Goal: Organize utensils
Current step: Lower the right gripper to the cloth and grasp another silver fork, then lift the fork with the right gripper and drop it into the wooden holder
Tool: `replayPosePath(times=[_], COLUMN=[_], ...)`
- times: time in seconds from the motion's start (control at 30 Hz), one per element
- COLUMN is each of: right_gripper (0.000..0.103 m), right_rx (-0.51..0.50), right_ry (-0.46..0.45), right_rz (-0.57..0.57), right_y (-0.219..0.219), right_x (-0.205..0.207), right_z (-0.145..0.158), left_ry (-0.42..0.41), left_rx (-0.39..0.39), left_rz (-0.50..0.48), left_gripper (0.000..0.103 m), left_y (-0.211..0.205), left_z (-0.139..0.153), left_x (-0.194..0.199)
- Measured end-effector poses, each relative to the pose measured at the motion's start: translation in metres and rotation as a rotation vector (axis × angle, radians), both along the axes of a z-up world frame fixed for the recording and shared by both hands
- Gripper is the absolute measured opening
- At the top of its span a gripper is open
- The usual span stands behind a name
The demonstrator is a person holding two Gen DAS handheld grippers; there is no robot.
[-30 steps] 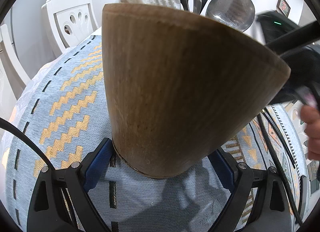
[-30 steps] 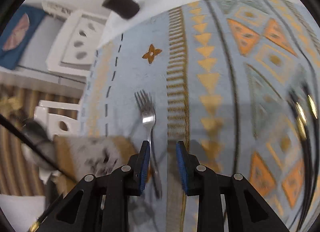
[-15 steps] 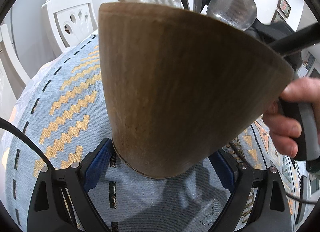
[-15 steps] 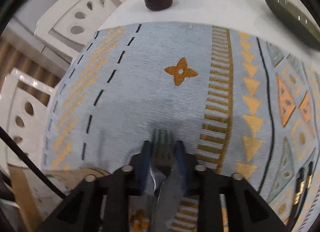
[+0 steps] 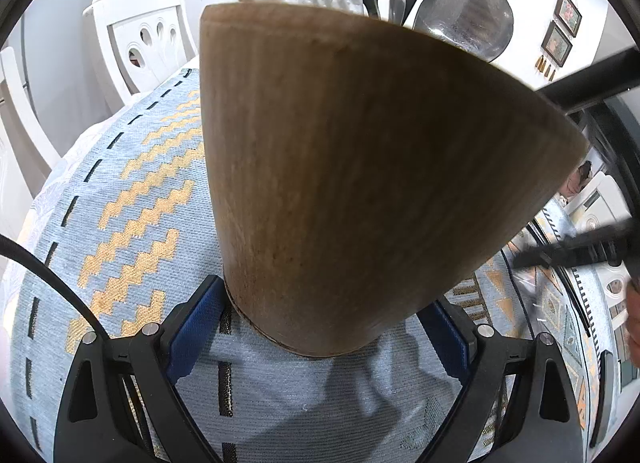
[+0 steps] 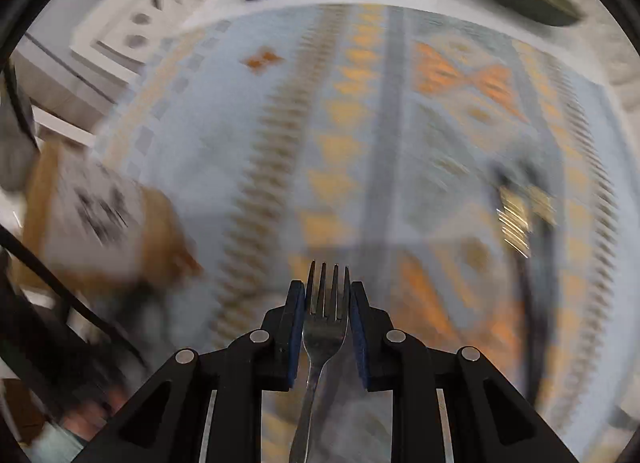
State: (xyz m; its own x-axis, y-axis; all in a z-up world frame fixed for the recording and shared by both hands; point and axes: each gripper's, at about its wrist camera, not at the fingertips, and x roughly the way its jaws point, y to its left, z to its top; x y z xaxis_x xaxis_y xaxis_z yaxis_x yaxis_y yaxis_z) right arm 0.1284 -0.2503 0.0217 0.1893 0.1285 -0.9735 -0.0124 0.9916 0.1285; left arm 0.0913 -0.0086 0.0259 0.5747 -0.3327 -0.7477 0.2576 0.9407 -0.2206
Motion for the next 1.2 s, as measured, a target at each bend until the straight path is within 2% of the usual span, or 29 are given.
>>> replayPosePath(times=[0.07, 0.1, 0.13, 0.17, 0.23, 0.33, 0.4, 0.5, 0.57, 0.67, 0.8, 0.83, 0.87, 1.2], right_gripper=[0.021, 0.021, 0.021, 0.021, 0.023, 0.035, 0.035, 0.035, 0.036, 0.035, 0.023, 0.010, 0.006, 0.006], right_rx=[-0.125, -0.156, -0.141, -0.093, 0.078, 0.305, 0.350, 0.322, 0.314, 0.158, -0.067, -0.075, -0.075, 0.040], right_ry=[0.001, 0.001, 0.009, 0.018, 0.045, 0.085, 0.091, 0.118, 0.152, 0.122, 0.081, 0.079, 0.083, 0.115], right_rz=[-0.010, -0.010, -0.009, -0.019, -0.101, -0.292, -0.352, -0.337, -0.280, -0.182, -0.074, -0.055, -0.044, -0.132], right_y=[-0.009, -0.012, -0.019, -0.025, -0.046, -0.084, -0.098, -0.097, -0.083, -0.056, -0.018, -0.012, -0.006, -0.010], right_x=[-0.017, -0.023, -0.031, -0.035, -0.043, -0.057, -0.066, -0.075, -0.079, -0.076, -0.074, -0.074, -0.075, -0.103], right_z=[0.002, 0.003, 0.004, 0.004, 0.004, -0.005, -0.011, -0.018, -0.024, -0.021, -0.015, -0.014, -0.012, 0.000], left_ry=[0.000, 0.000, 0.000, 0.000, 0.001, 0.001, 0.001, 0.002, 0.002, 0.002, 0.002, 0.002, 0.002, 0.002], left_rx=[0.000, 0.000, 0.000, 0.000, 0.001, -0.002, -0.001, -0.001, -0.001, -0.001, -0.001, -0.001, -0.001, 0.000], left_rz=[0.000, 0.000, 0.000, 0.000, -0.001, 0.000, 0.000, 0.000, 0.000, 0.000, 0.000, 0.000, 0.000, 0.000], left_gripper=[0.093, 0.093, 0.093, 0.094, 0.094, 0.093, 0.094, 0.094, 0.094, 0.094, 0.094, 0.094, 0.094, 0.094], left_y=[0.000, 0.000, 0.001, 0.001, 0.001, 0.001, 0.001, 0.001, 0.001, 0.001, 0.001, 0.001, 0.001, 0.002], left_z=[0.000, 0.000, 0.000, 0.000, 0.000, 0.000, 0.000, 0.000, 0.000, 0.000, 0.000, 0.000, 0.000, 0.000], left_x=[0.000, 0.000, 0.000, 0.000, 0.000, 0.001, 0.001, 0.001, 0.001, 0.001, 0.001, 0.001, 0.001, 0.001])
